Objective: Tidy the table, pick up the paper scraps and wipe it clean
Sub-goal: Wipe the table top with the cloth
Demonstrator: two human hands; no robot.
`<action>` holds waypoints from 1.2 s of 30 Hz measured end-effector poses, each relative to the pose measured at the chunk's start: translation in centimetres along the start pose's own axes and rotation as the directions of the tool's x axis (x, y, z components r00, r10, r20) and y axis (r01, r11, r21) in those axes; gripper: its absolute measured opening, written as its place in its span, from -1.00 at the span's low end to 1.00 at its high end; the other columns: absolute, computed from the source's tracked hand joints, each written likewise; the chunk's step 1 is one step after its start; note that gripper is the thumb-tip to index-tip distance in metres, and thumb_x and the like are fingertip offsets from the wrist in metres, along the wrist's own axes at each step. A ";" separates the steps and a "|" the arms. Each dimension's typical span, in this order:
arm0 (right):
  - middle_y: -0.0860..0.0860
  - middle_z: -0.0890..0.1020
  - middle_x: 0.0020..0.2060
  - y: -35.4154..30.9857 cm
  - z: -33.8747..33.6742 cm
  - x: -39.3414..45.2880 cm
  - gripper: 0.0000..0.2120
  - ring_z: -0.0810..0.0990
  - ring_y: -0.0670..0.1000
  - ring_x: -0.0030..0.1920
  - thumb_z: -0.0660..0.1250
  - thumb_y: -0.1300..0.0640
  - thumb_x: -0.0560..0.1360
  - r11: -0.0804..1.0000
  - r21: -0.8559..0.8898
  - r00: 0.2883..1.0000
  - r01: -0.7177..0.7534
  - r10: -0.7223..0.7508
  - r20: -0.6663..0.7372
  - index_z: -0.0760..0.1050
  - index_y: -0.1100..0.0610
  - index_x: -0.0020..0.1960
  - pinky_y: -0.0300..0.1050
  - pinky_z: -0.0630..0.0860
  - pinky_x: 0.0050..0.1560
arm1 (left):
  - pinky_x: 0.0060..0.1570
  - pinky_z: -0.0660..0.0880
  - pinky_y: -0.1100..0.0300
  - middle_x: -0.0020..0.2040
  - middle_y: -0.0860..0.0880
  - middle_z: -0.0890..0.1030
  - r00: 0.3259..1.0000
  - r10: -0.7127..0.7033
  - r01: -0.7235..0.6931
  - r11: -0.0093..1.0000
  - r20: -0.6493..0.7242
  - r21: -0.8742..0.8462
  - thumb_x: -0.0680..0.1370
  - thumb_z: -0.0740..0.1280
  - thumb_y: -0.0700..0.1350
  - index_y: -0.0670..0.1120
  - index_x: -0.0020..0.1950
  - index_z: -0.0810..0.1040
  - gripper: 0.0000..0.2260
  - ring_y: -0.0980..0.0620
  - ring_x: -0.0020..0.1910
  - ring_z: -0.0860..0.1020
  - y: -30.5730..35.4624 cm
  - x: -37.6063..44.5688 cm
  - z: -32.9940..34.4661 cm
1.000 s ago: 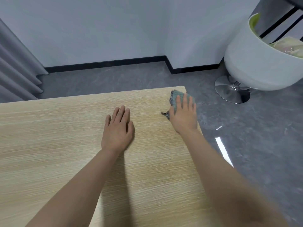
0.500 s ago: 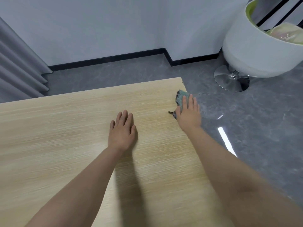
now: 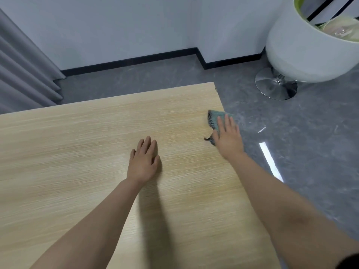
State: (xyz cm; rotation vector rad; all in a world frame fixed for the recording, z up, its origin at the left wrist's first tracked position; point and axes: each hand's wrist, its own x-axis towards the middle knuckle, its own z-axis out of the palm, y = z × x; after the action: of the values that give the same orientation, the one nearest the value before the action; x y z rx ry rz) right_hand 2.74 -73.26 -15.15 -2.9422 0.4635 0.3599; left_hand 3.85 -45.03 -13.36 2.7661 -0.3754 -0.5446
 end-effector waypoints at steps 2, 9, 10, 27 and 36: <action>0.15 -0.16 0.52 -1.0 0.3 -0.7 -0.48 -0.19 0.12 0.52 -0.18 -0.05 0.64 0.994 0.050 0.995 -0.101 0.103 -0.020 -0.20 0.10 0.53 0.05 -0.22 0.51 | 0.48 -0.10 -0.02 0.57 0.00 -0.07 1.000 -0.005 0.005 1.000 0.004 0.002 0.64 0.08 -0.02 -0.03 0.55 0.03 -0.50 -0.01 0.54 -0.15 0.2 -0.5 0.2; 0.11 -0.11 0.53 -7.7 2.8 -8.6 -0.43 -0.21 0.11 0.52 -0.29 -0.15 0.56 0.916 -0.039 0.917 0.399 -0.398 0.033 -0.16 0.02 0.52 0.03 -0.27 0.49 | 0.48 -0.06 -0.05 0.57 -0.03 -0.08 1.000 -0.008 0.008 0.999 0.013 0.041 0.64 0.06 -0.03 -0.04 0.55 0.02 -0.51 -0.03 0.54 -0.14 0.3 -1.9 0.8; 0.09 -0.15 0.52 -7.3 2.8 -8.9 -0.45 -0.24 0.08 0.51 -0.26 -0.16 0.58 0.884 -0.045 0.884 0.466 -0.464 0.057 -0.19 -0.01 0.52 0.01 -0.30 0.48 | 0.48 -0.06 -0.05 0.57 -0.03 -0.08 1.000 -0.009 0.008 0.999 0.014 0.043 0.64 0.06 -0.03 -0.05 0.55 0.02 -0.51 -0.04 0.54 -0.14 0.4 -2.1 0.8; 0.07 -0.17 0.51 -8.5 3.6 -12.5 -0.47 -0.23 0.10 0.52 -0.27 -0.18 0.58 0.916 0.022 0.915 0.401 -0.402 0.028 -0.21 -0.06 0.51 0.07 -0.24 0.50 | 0.47 -0.07 -0.04 0.57 -0.02 -0.07 1.000 0.020 -0.021 0.999 0.007 0.051 0.64 0.05 0.00 -0.04 0.55 0.02 -0.51 -0.03 0.54 -0.14 -0.2 -5.1 2.2; 0.13 -0.12 0.53 2.0 2.5 -8.6 -0.47 -0.15 0.08 0.53 -0.20 -0.06 0.64 0.993 0.076 0.995 -0.094 0.095 -0.009 -0.18 0.14 0.53 -0.01 -0.17 0.51 | 0.48 -0.10 -0.04 0.57 -0.01 -0.10 1.000 0.007 -0.007 1.000 0.010 0.030 0.65 0.04 0.00 -0.03 0.56 0.01 -0.51 -0.03 0.54 -0.16 0.0 -6.6 2.8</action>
State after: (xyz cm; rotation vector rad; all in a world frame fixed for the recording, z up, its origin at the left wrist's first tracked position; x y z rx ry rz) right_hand -6.38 -72.28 -15.55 -2.8573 0.6064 0.3271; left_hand -3.20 -43.60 -13.67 2.7906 -0.3985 -0.5555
